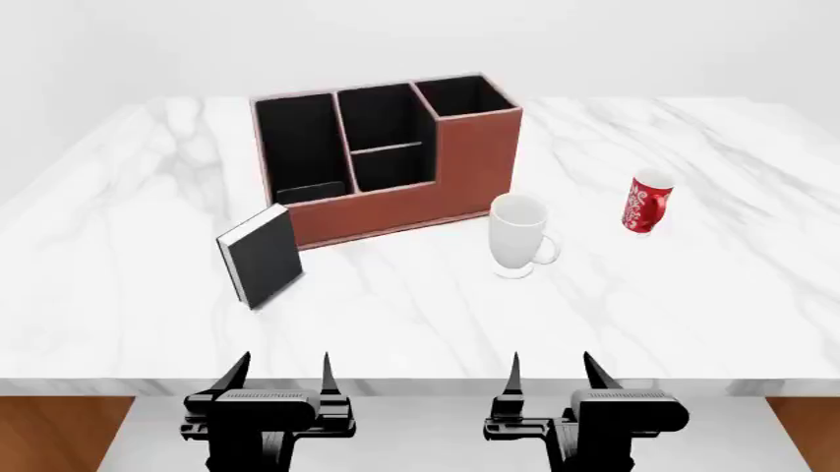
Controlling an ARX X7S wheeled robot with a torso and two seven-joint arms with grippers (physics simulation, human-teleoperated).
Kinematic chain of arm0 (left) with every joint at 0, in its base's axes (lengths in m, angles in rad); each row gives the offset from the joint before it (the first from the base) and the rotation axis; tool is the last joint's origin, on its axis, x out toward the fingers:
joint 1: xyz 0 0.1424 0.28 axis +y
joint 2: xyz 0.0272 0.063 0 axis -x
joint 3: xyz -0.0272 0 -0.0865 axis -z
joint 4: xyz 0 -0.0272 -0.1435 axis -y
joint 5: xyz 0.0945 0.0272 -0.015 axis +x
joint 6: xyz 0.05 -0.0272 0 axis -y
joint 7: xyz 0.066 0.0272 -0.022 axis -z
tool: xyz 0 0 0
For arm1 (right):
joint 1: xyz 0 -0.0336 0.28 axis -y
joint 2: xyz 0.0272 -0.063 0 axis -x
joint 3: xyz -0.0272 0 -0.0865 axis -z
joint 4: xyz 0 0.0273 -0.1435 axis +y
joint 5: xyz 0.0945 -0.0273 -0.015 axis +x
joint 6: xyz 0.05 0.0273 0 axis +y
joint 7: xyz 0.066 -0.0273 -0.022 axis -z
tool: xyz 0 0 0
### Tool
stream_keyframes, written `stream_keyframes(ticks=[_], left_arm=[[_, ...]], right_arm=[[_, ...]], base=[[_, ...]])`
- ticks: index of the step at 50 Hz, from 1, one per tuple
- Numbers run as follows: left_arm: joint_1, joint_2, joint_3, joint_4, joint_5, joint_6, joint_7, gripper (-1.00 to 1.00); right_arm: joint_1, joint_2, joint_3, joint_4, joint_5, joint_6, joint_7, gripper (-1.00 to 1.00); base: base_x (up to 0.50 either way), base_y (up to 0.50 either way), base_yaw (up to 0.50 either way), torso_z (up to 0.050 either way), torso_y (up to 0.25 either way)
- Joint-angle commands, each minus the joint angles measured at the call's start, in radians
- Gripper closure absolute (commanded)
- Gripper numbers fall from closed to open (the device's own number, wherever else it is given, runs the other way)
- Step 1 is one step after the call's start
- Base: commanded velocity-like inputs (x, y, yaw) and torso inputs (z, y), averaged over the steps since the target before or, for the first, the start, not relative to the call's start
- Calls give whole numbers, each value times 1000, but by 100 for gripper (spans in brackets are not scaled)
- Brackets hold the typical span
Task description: Pick up the red mug and place it to the right of the caddy.
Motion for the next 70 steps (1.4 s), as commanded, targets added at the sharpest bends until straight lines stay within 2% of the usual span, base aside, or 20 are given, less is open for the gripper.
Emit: stream_keyframes(ticks=[1,10,44,46,47,48,50,51,52,53,56,59,70], left_arm=[[-1,-16,19,-3,-11,3,-21,-100],[-2,-43,53,-6,-30,2,-59,-100],[-14,-88,109,-18,-68,-5,-120,-100],[-14,-91,102,28,-112,-80,-108,-100],[-19,-96,102,98,-144,-187,-103,-100],[-29,-123,136,233,-108,-322,-119,-100],[-56,-151,153,353,-110,-456,-108,-100],[-95,-162,138,439,-146,-578,-98,-100],[-122,-174,138,492,-144,-630,-103,-100],[-210,-193,132,590,-162,-780,-102,-100],[-371,-198,109,690,-200,-1012,-99,-100],[-447,-186,74,730,-230,-1102,-97,-100],[-467,-193,64,745,-240,-1117,-102,-100]], right_arm=[[1,16,-22,4,15,4,17,-100],[5,45,-55,6,54,21,36,-100],[20,86,-104,-3,97,68,104,-100],[21,88,-105,-26,99,87,111,-100],[24,92,-105,-63,111,124,109,-100],[35,102,-106,-128,128,205,105,-100],[54,113,-112,-185,131,288,112,-100],[69,123,-110,-237,152,359,105,-100],[97,136,-110,-305,186,466,92,-100],[122,141,-106,-345,203,531,95,-100],[196,152,-99,-432,231,658,106,-100],[235,157,-100,-454,221,673,122,-100],[242,162,-68,-438,232,654,138,-100]], base=[[0,0,0,0,0],[0,-5,0,0,0],[0,-487,0,0,0],[0,0,0,0,0],[0,0,0,0,0],[0,0,0,0,0],[0,0,0,0,0],[0,0,0,0,0],[0,0,0,0,0],[0,0,0,0,0],[0,0,0,0,0],[0,0,0,0,0],[0,0,0,0,0]])
